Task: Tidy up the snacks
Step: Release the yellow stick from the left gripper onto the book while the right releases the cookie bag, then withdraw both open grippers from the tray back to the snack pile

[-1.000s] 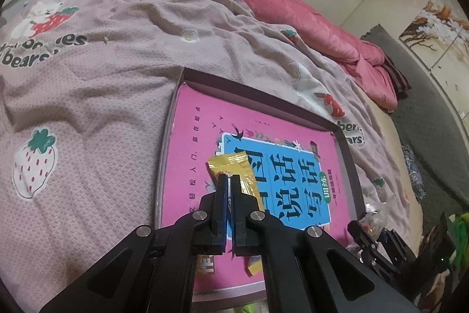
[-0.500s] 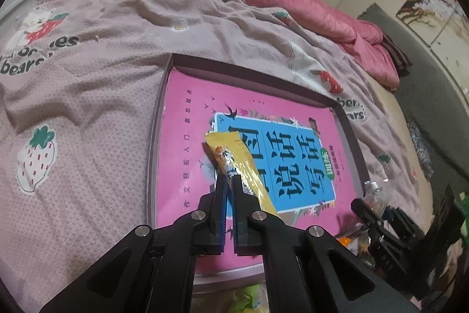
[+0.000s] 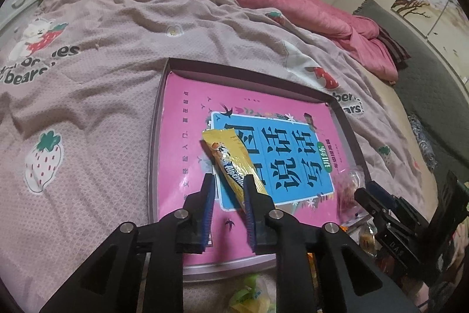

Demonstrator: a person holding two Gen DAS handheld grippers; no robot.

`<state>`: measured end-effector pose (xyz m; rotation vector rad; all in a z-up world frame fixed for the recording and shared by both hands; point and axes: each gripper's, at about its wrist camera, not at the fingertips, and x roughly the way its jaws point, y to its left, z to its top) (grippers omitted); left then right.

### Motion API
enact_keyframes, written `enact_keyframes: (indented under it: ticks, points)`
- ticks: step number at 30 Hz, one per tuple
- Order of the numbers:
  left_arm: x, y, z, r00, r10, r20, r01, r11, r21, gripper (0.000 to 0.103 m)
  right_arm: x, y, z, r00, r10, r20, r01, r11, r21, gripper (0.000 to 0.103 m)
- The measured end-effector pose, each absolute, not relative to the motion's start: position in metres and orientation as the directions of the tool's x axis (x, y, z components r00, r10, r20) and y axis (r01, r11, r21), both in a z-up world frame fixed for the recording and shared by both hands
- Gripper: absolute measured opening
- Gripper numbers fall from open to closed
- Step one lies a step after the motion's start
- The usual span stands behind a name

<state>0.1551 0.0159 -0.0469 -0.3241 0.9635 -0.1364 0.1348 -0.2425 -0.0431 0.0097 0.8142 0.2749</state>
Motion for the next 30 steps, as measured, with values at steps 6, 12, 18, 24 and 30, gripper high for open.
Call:
enact_keyframes:
  ticks: [6,12,18,24,30]
  points:
    - [0.148,0.014,-0.042,0.572,-0.262,-0.777,-0.016,0.944,-0.33,0.037,0.132,-0.247,-0.036,0.663,0.254,-0.704,-0.237,0.964,0.125,0.045]
    - [0.139,0.009,-0.032,0.583,-0.271,-0.766,0.009,0.945,-0.327,0.048,0.126,-0.254,-0.026,0.678,0.27,-0.684,-0.232,0.961,0.15,0.045]
    - [0.129,0.004,-0.025,0.588,-0.28,-0.759,0.036,0.946,-0.321,0.051,0.117,-0.26,-0.016,0.686,0.29,-0.667,-0.236,0.956,0.173,0.05]
    - [0.123,-0.002,-0.019,0.589,-0.288,-0.755,0.059,0.947,-0.315,0.054,0.109,-0.261,-0.013,0.68,0.308,-0.665,-0.244,0.951,0.191,0.053]
    - [0.115,-0.007,-0.015,0.587,-0.295,-0.754,0.081,0.948,-0.308,0.054,0.099,-0.259,-0.008,0.68,0.317,-0.661,-0.252,0.948,0.195,0.054]
